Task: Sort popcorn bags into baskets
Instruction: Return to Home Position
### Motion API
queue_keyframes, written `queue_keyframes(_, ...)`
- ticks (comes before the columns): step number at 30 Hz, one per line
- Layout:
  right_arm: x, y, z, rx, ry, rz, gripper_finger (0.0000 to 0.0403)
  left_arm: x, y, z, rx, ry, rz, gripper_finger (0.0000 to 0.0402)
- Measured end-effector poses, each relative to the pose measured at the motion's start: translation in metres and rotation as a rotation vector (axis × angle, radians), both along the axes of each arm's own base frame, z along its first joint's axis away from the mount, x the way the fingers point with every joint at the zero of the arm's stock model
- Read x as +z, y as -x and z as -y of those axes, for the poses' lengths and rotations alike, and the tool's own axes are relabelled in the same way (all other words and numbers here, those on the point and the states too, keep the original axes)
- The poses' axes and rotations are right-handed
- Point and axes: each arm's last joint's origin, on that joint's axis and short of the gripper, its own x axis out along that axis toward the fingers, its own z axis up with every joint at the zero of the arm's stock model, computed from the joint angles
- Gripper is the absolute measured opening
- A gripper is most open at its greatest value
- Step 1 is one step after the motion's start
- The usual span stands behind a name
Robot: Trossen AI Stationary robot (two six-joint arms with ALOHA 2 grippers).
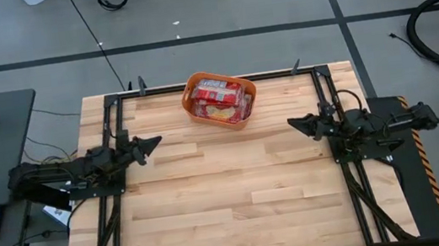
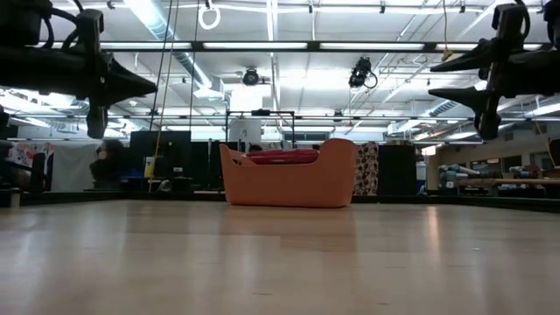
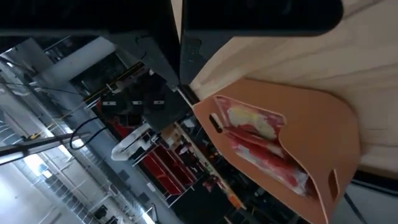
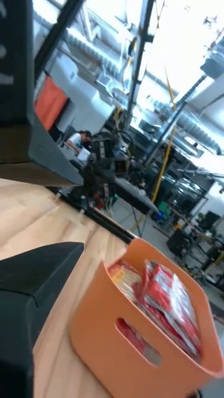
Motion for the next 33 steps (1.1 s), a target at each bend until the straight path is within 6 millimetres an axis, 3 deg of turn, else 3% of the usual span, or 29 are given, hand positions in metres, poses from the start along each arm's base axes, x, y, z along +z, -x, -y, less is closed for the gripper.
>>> queue_keyframes(12,-0.004,0.002,0.015,-0.262,0.034,-0.066,0.0160,-0.009,0.000,-0.001,0.020,-0.040,-0.117,0.0010)
queue_keyframes(22,-0.004,0.000,0.012,-0.174,0.673,-0.336,0.0160,-0.010,-0.001,0.001,-0.063,-0.312,-0.241,0.0021)
queue_keyframes(27,-0.005,0.000,0.012,-0.184,1.121,-0.524,0.0160,-0.010,0.000,0.001,-0.066,-0.693,-0.403,0.0022)
queue_keyframes(33,-0.004,0.000,0.012,-0.186,1.231,-0.570,0.0160,-0.009,-0.001,0.001,-0.061,-0.982,-0.508,0.0022)
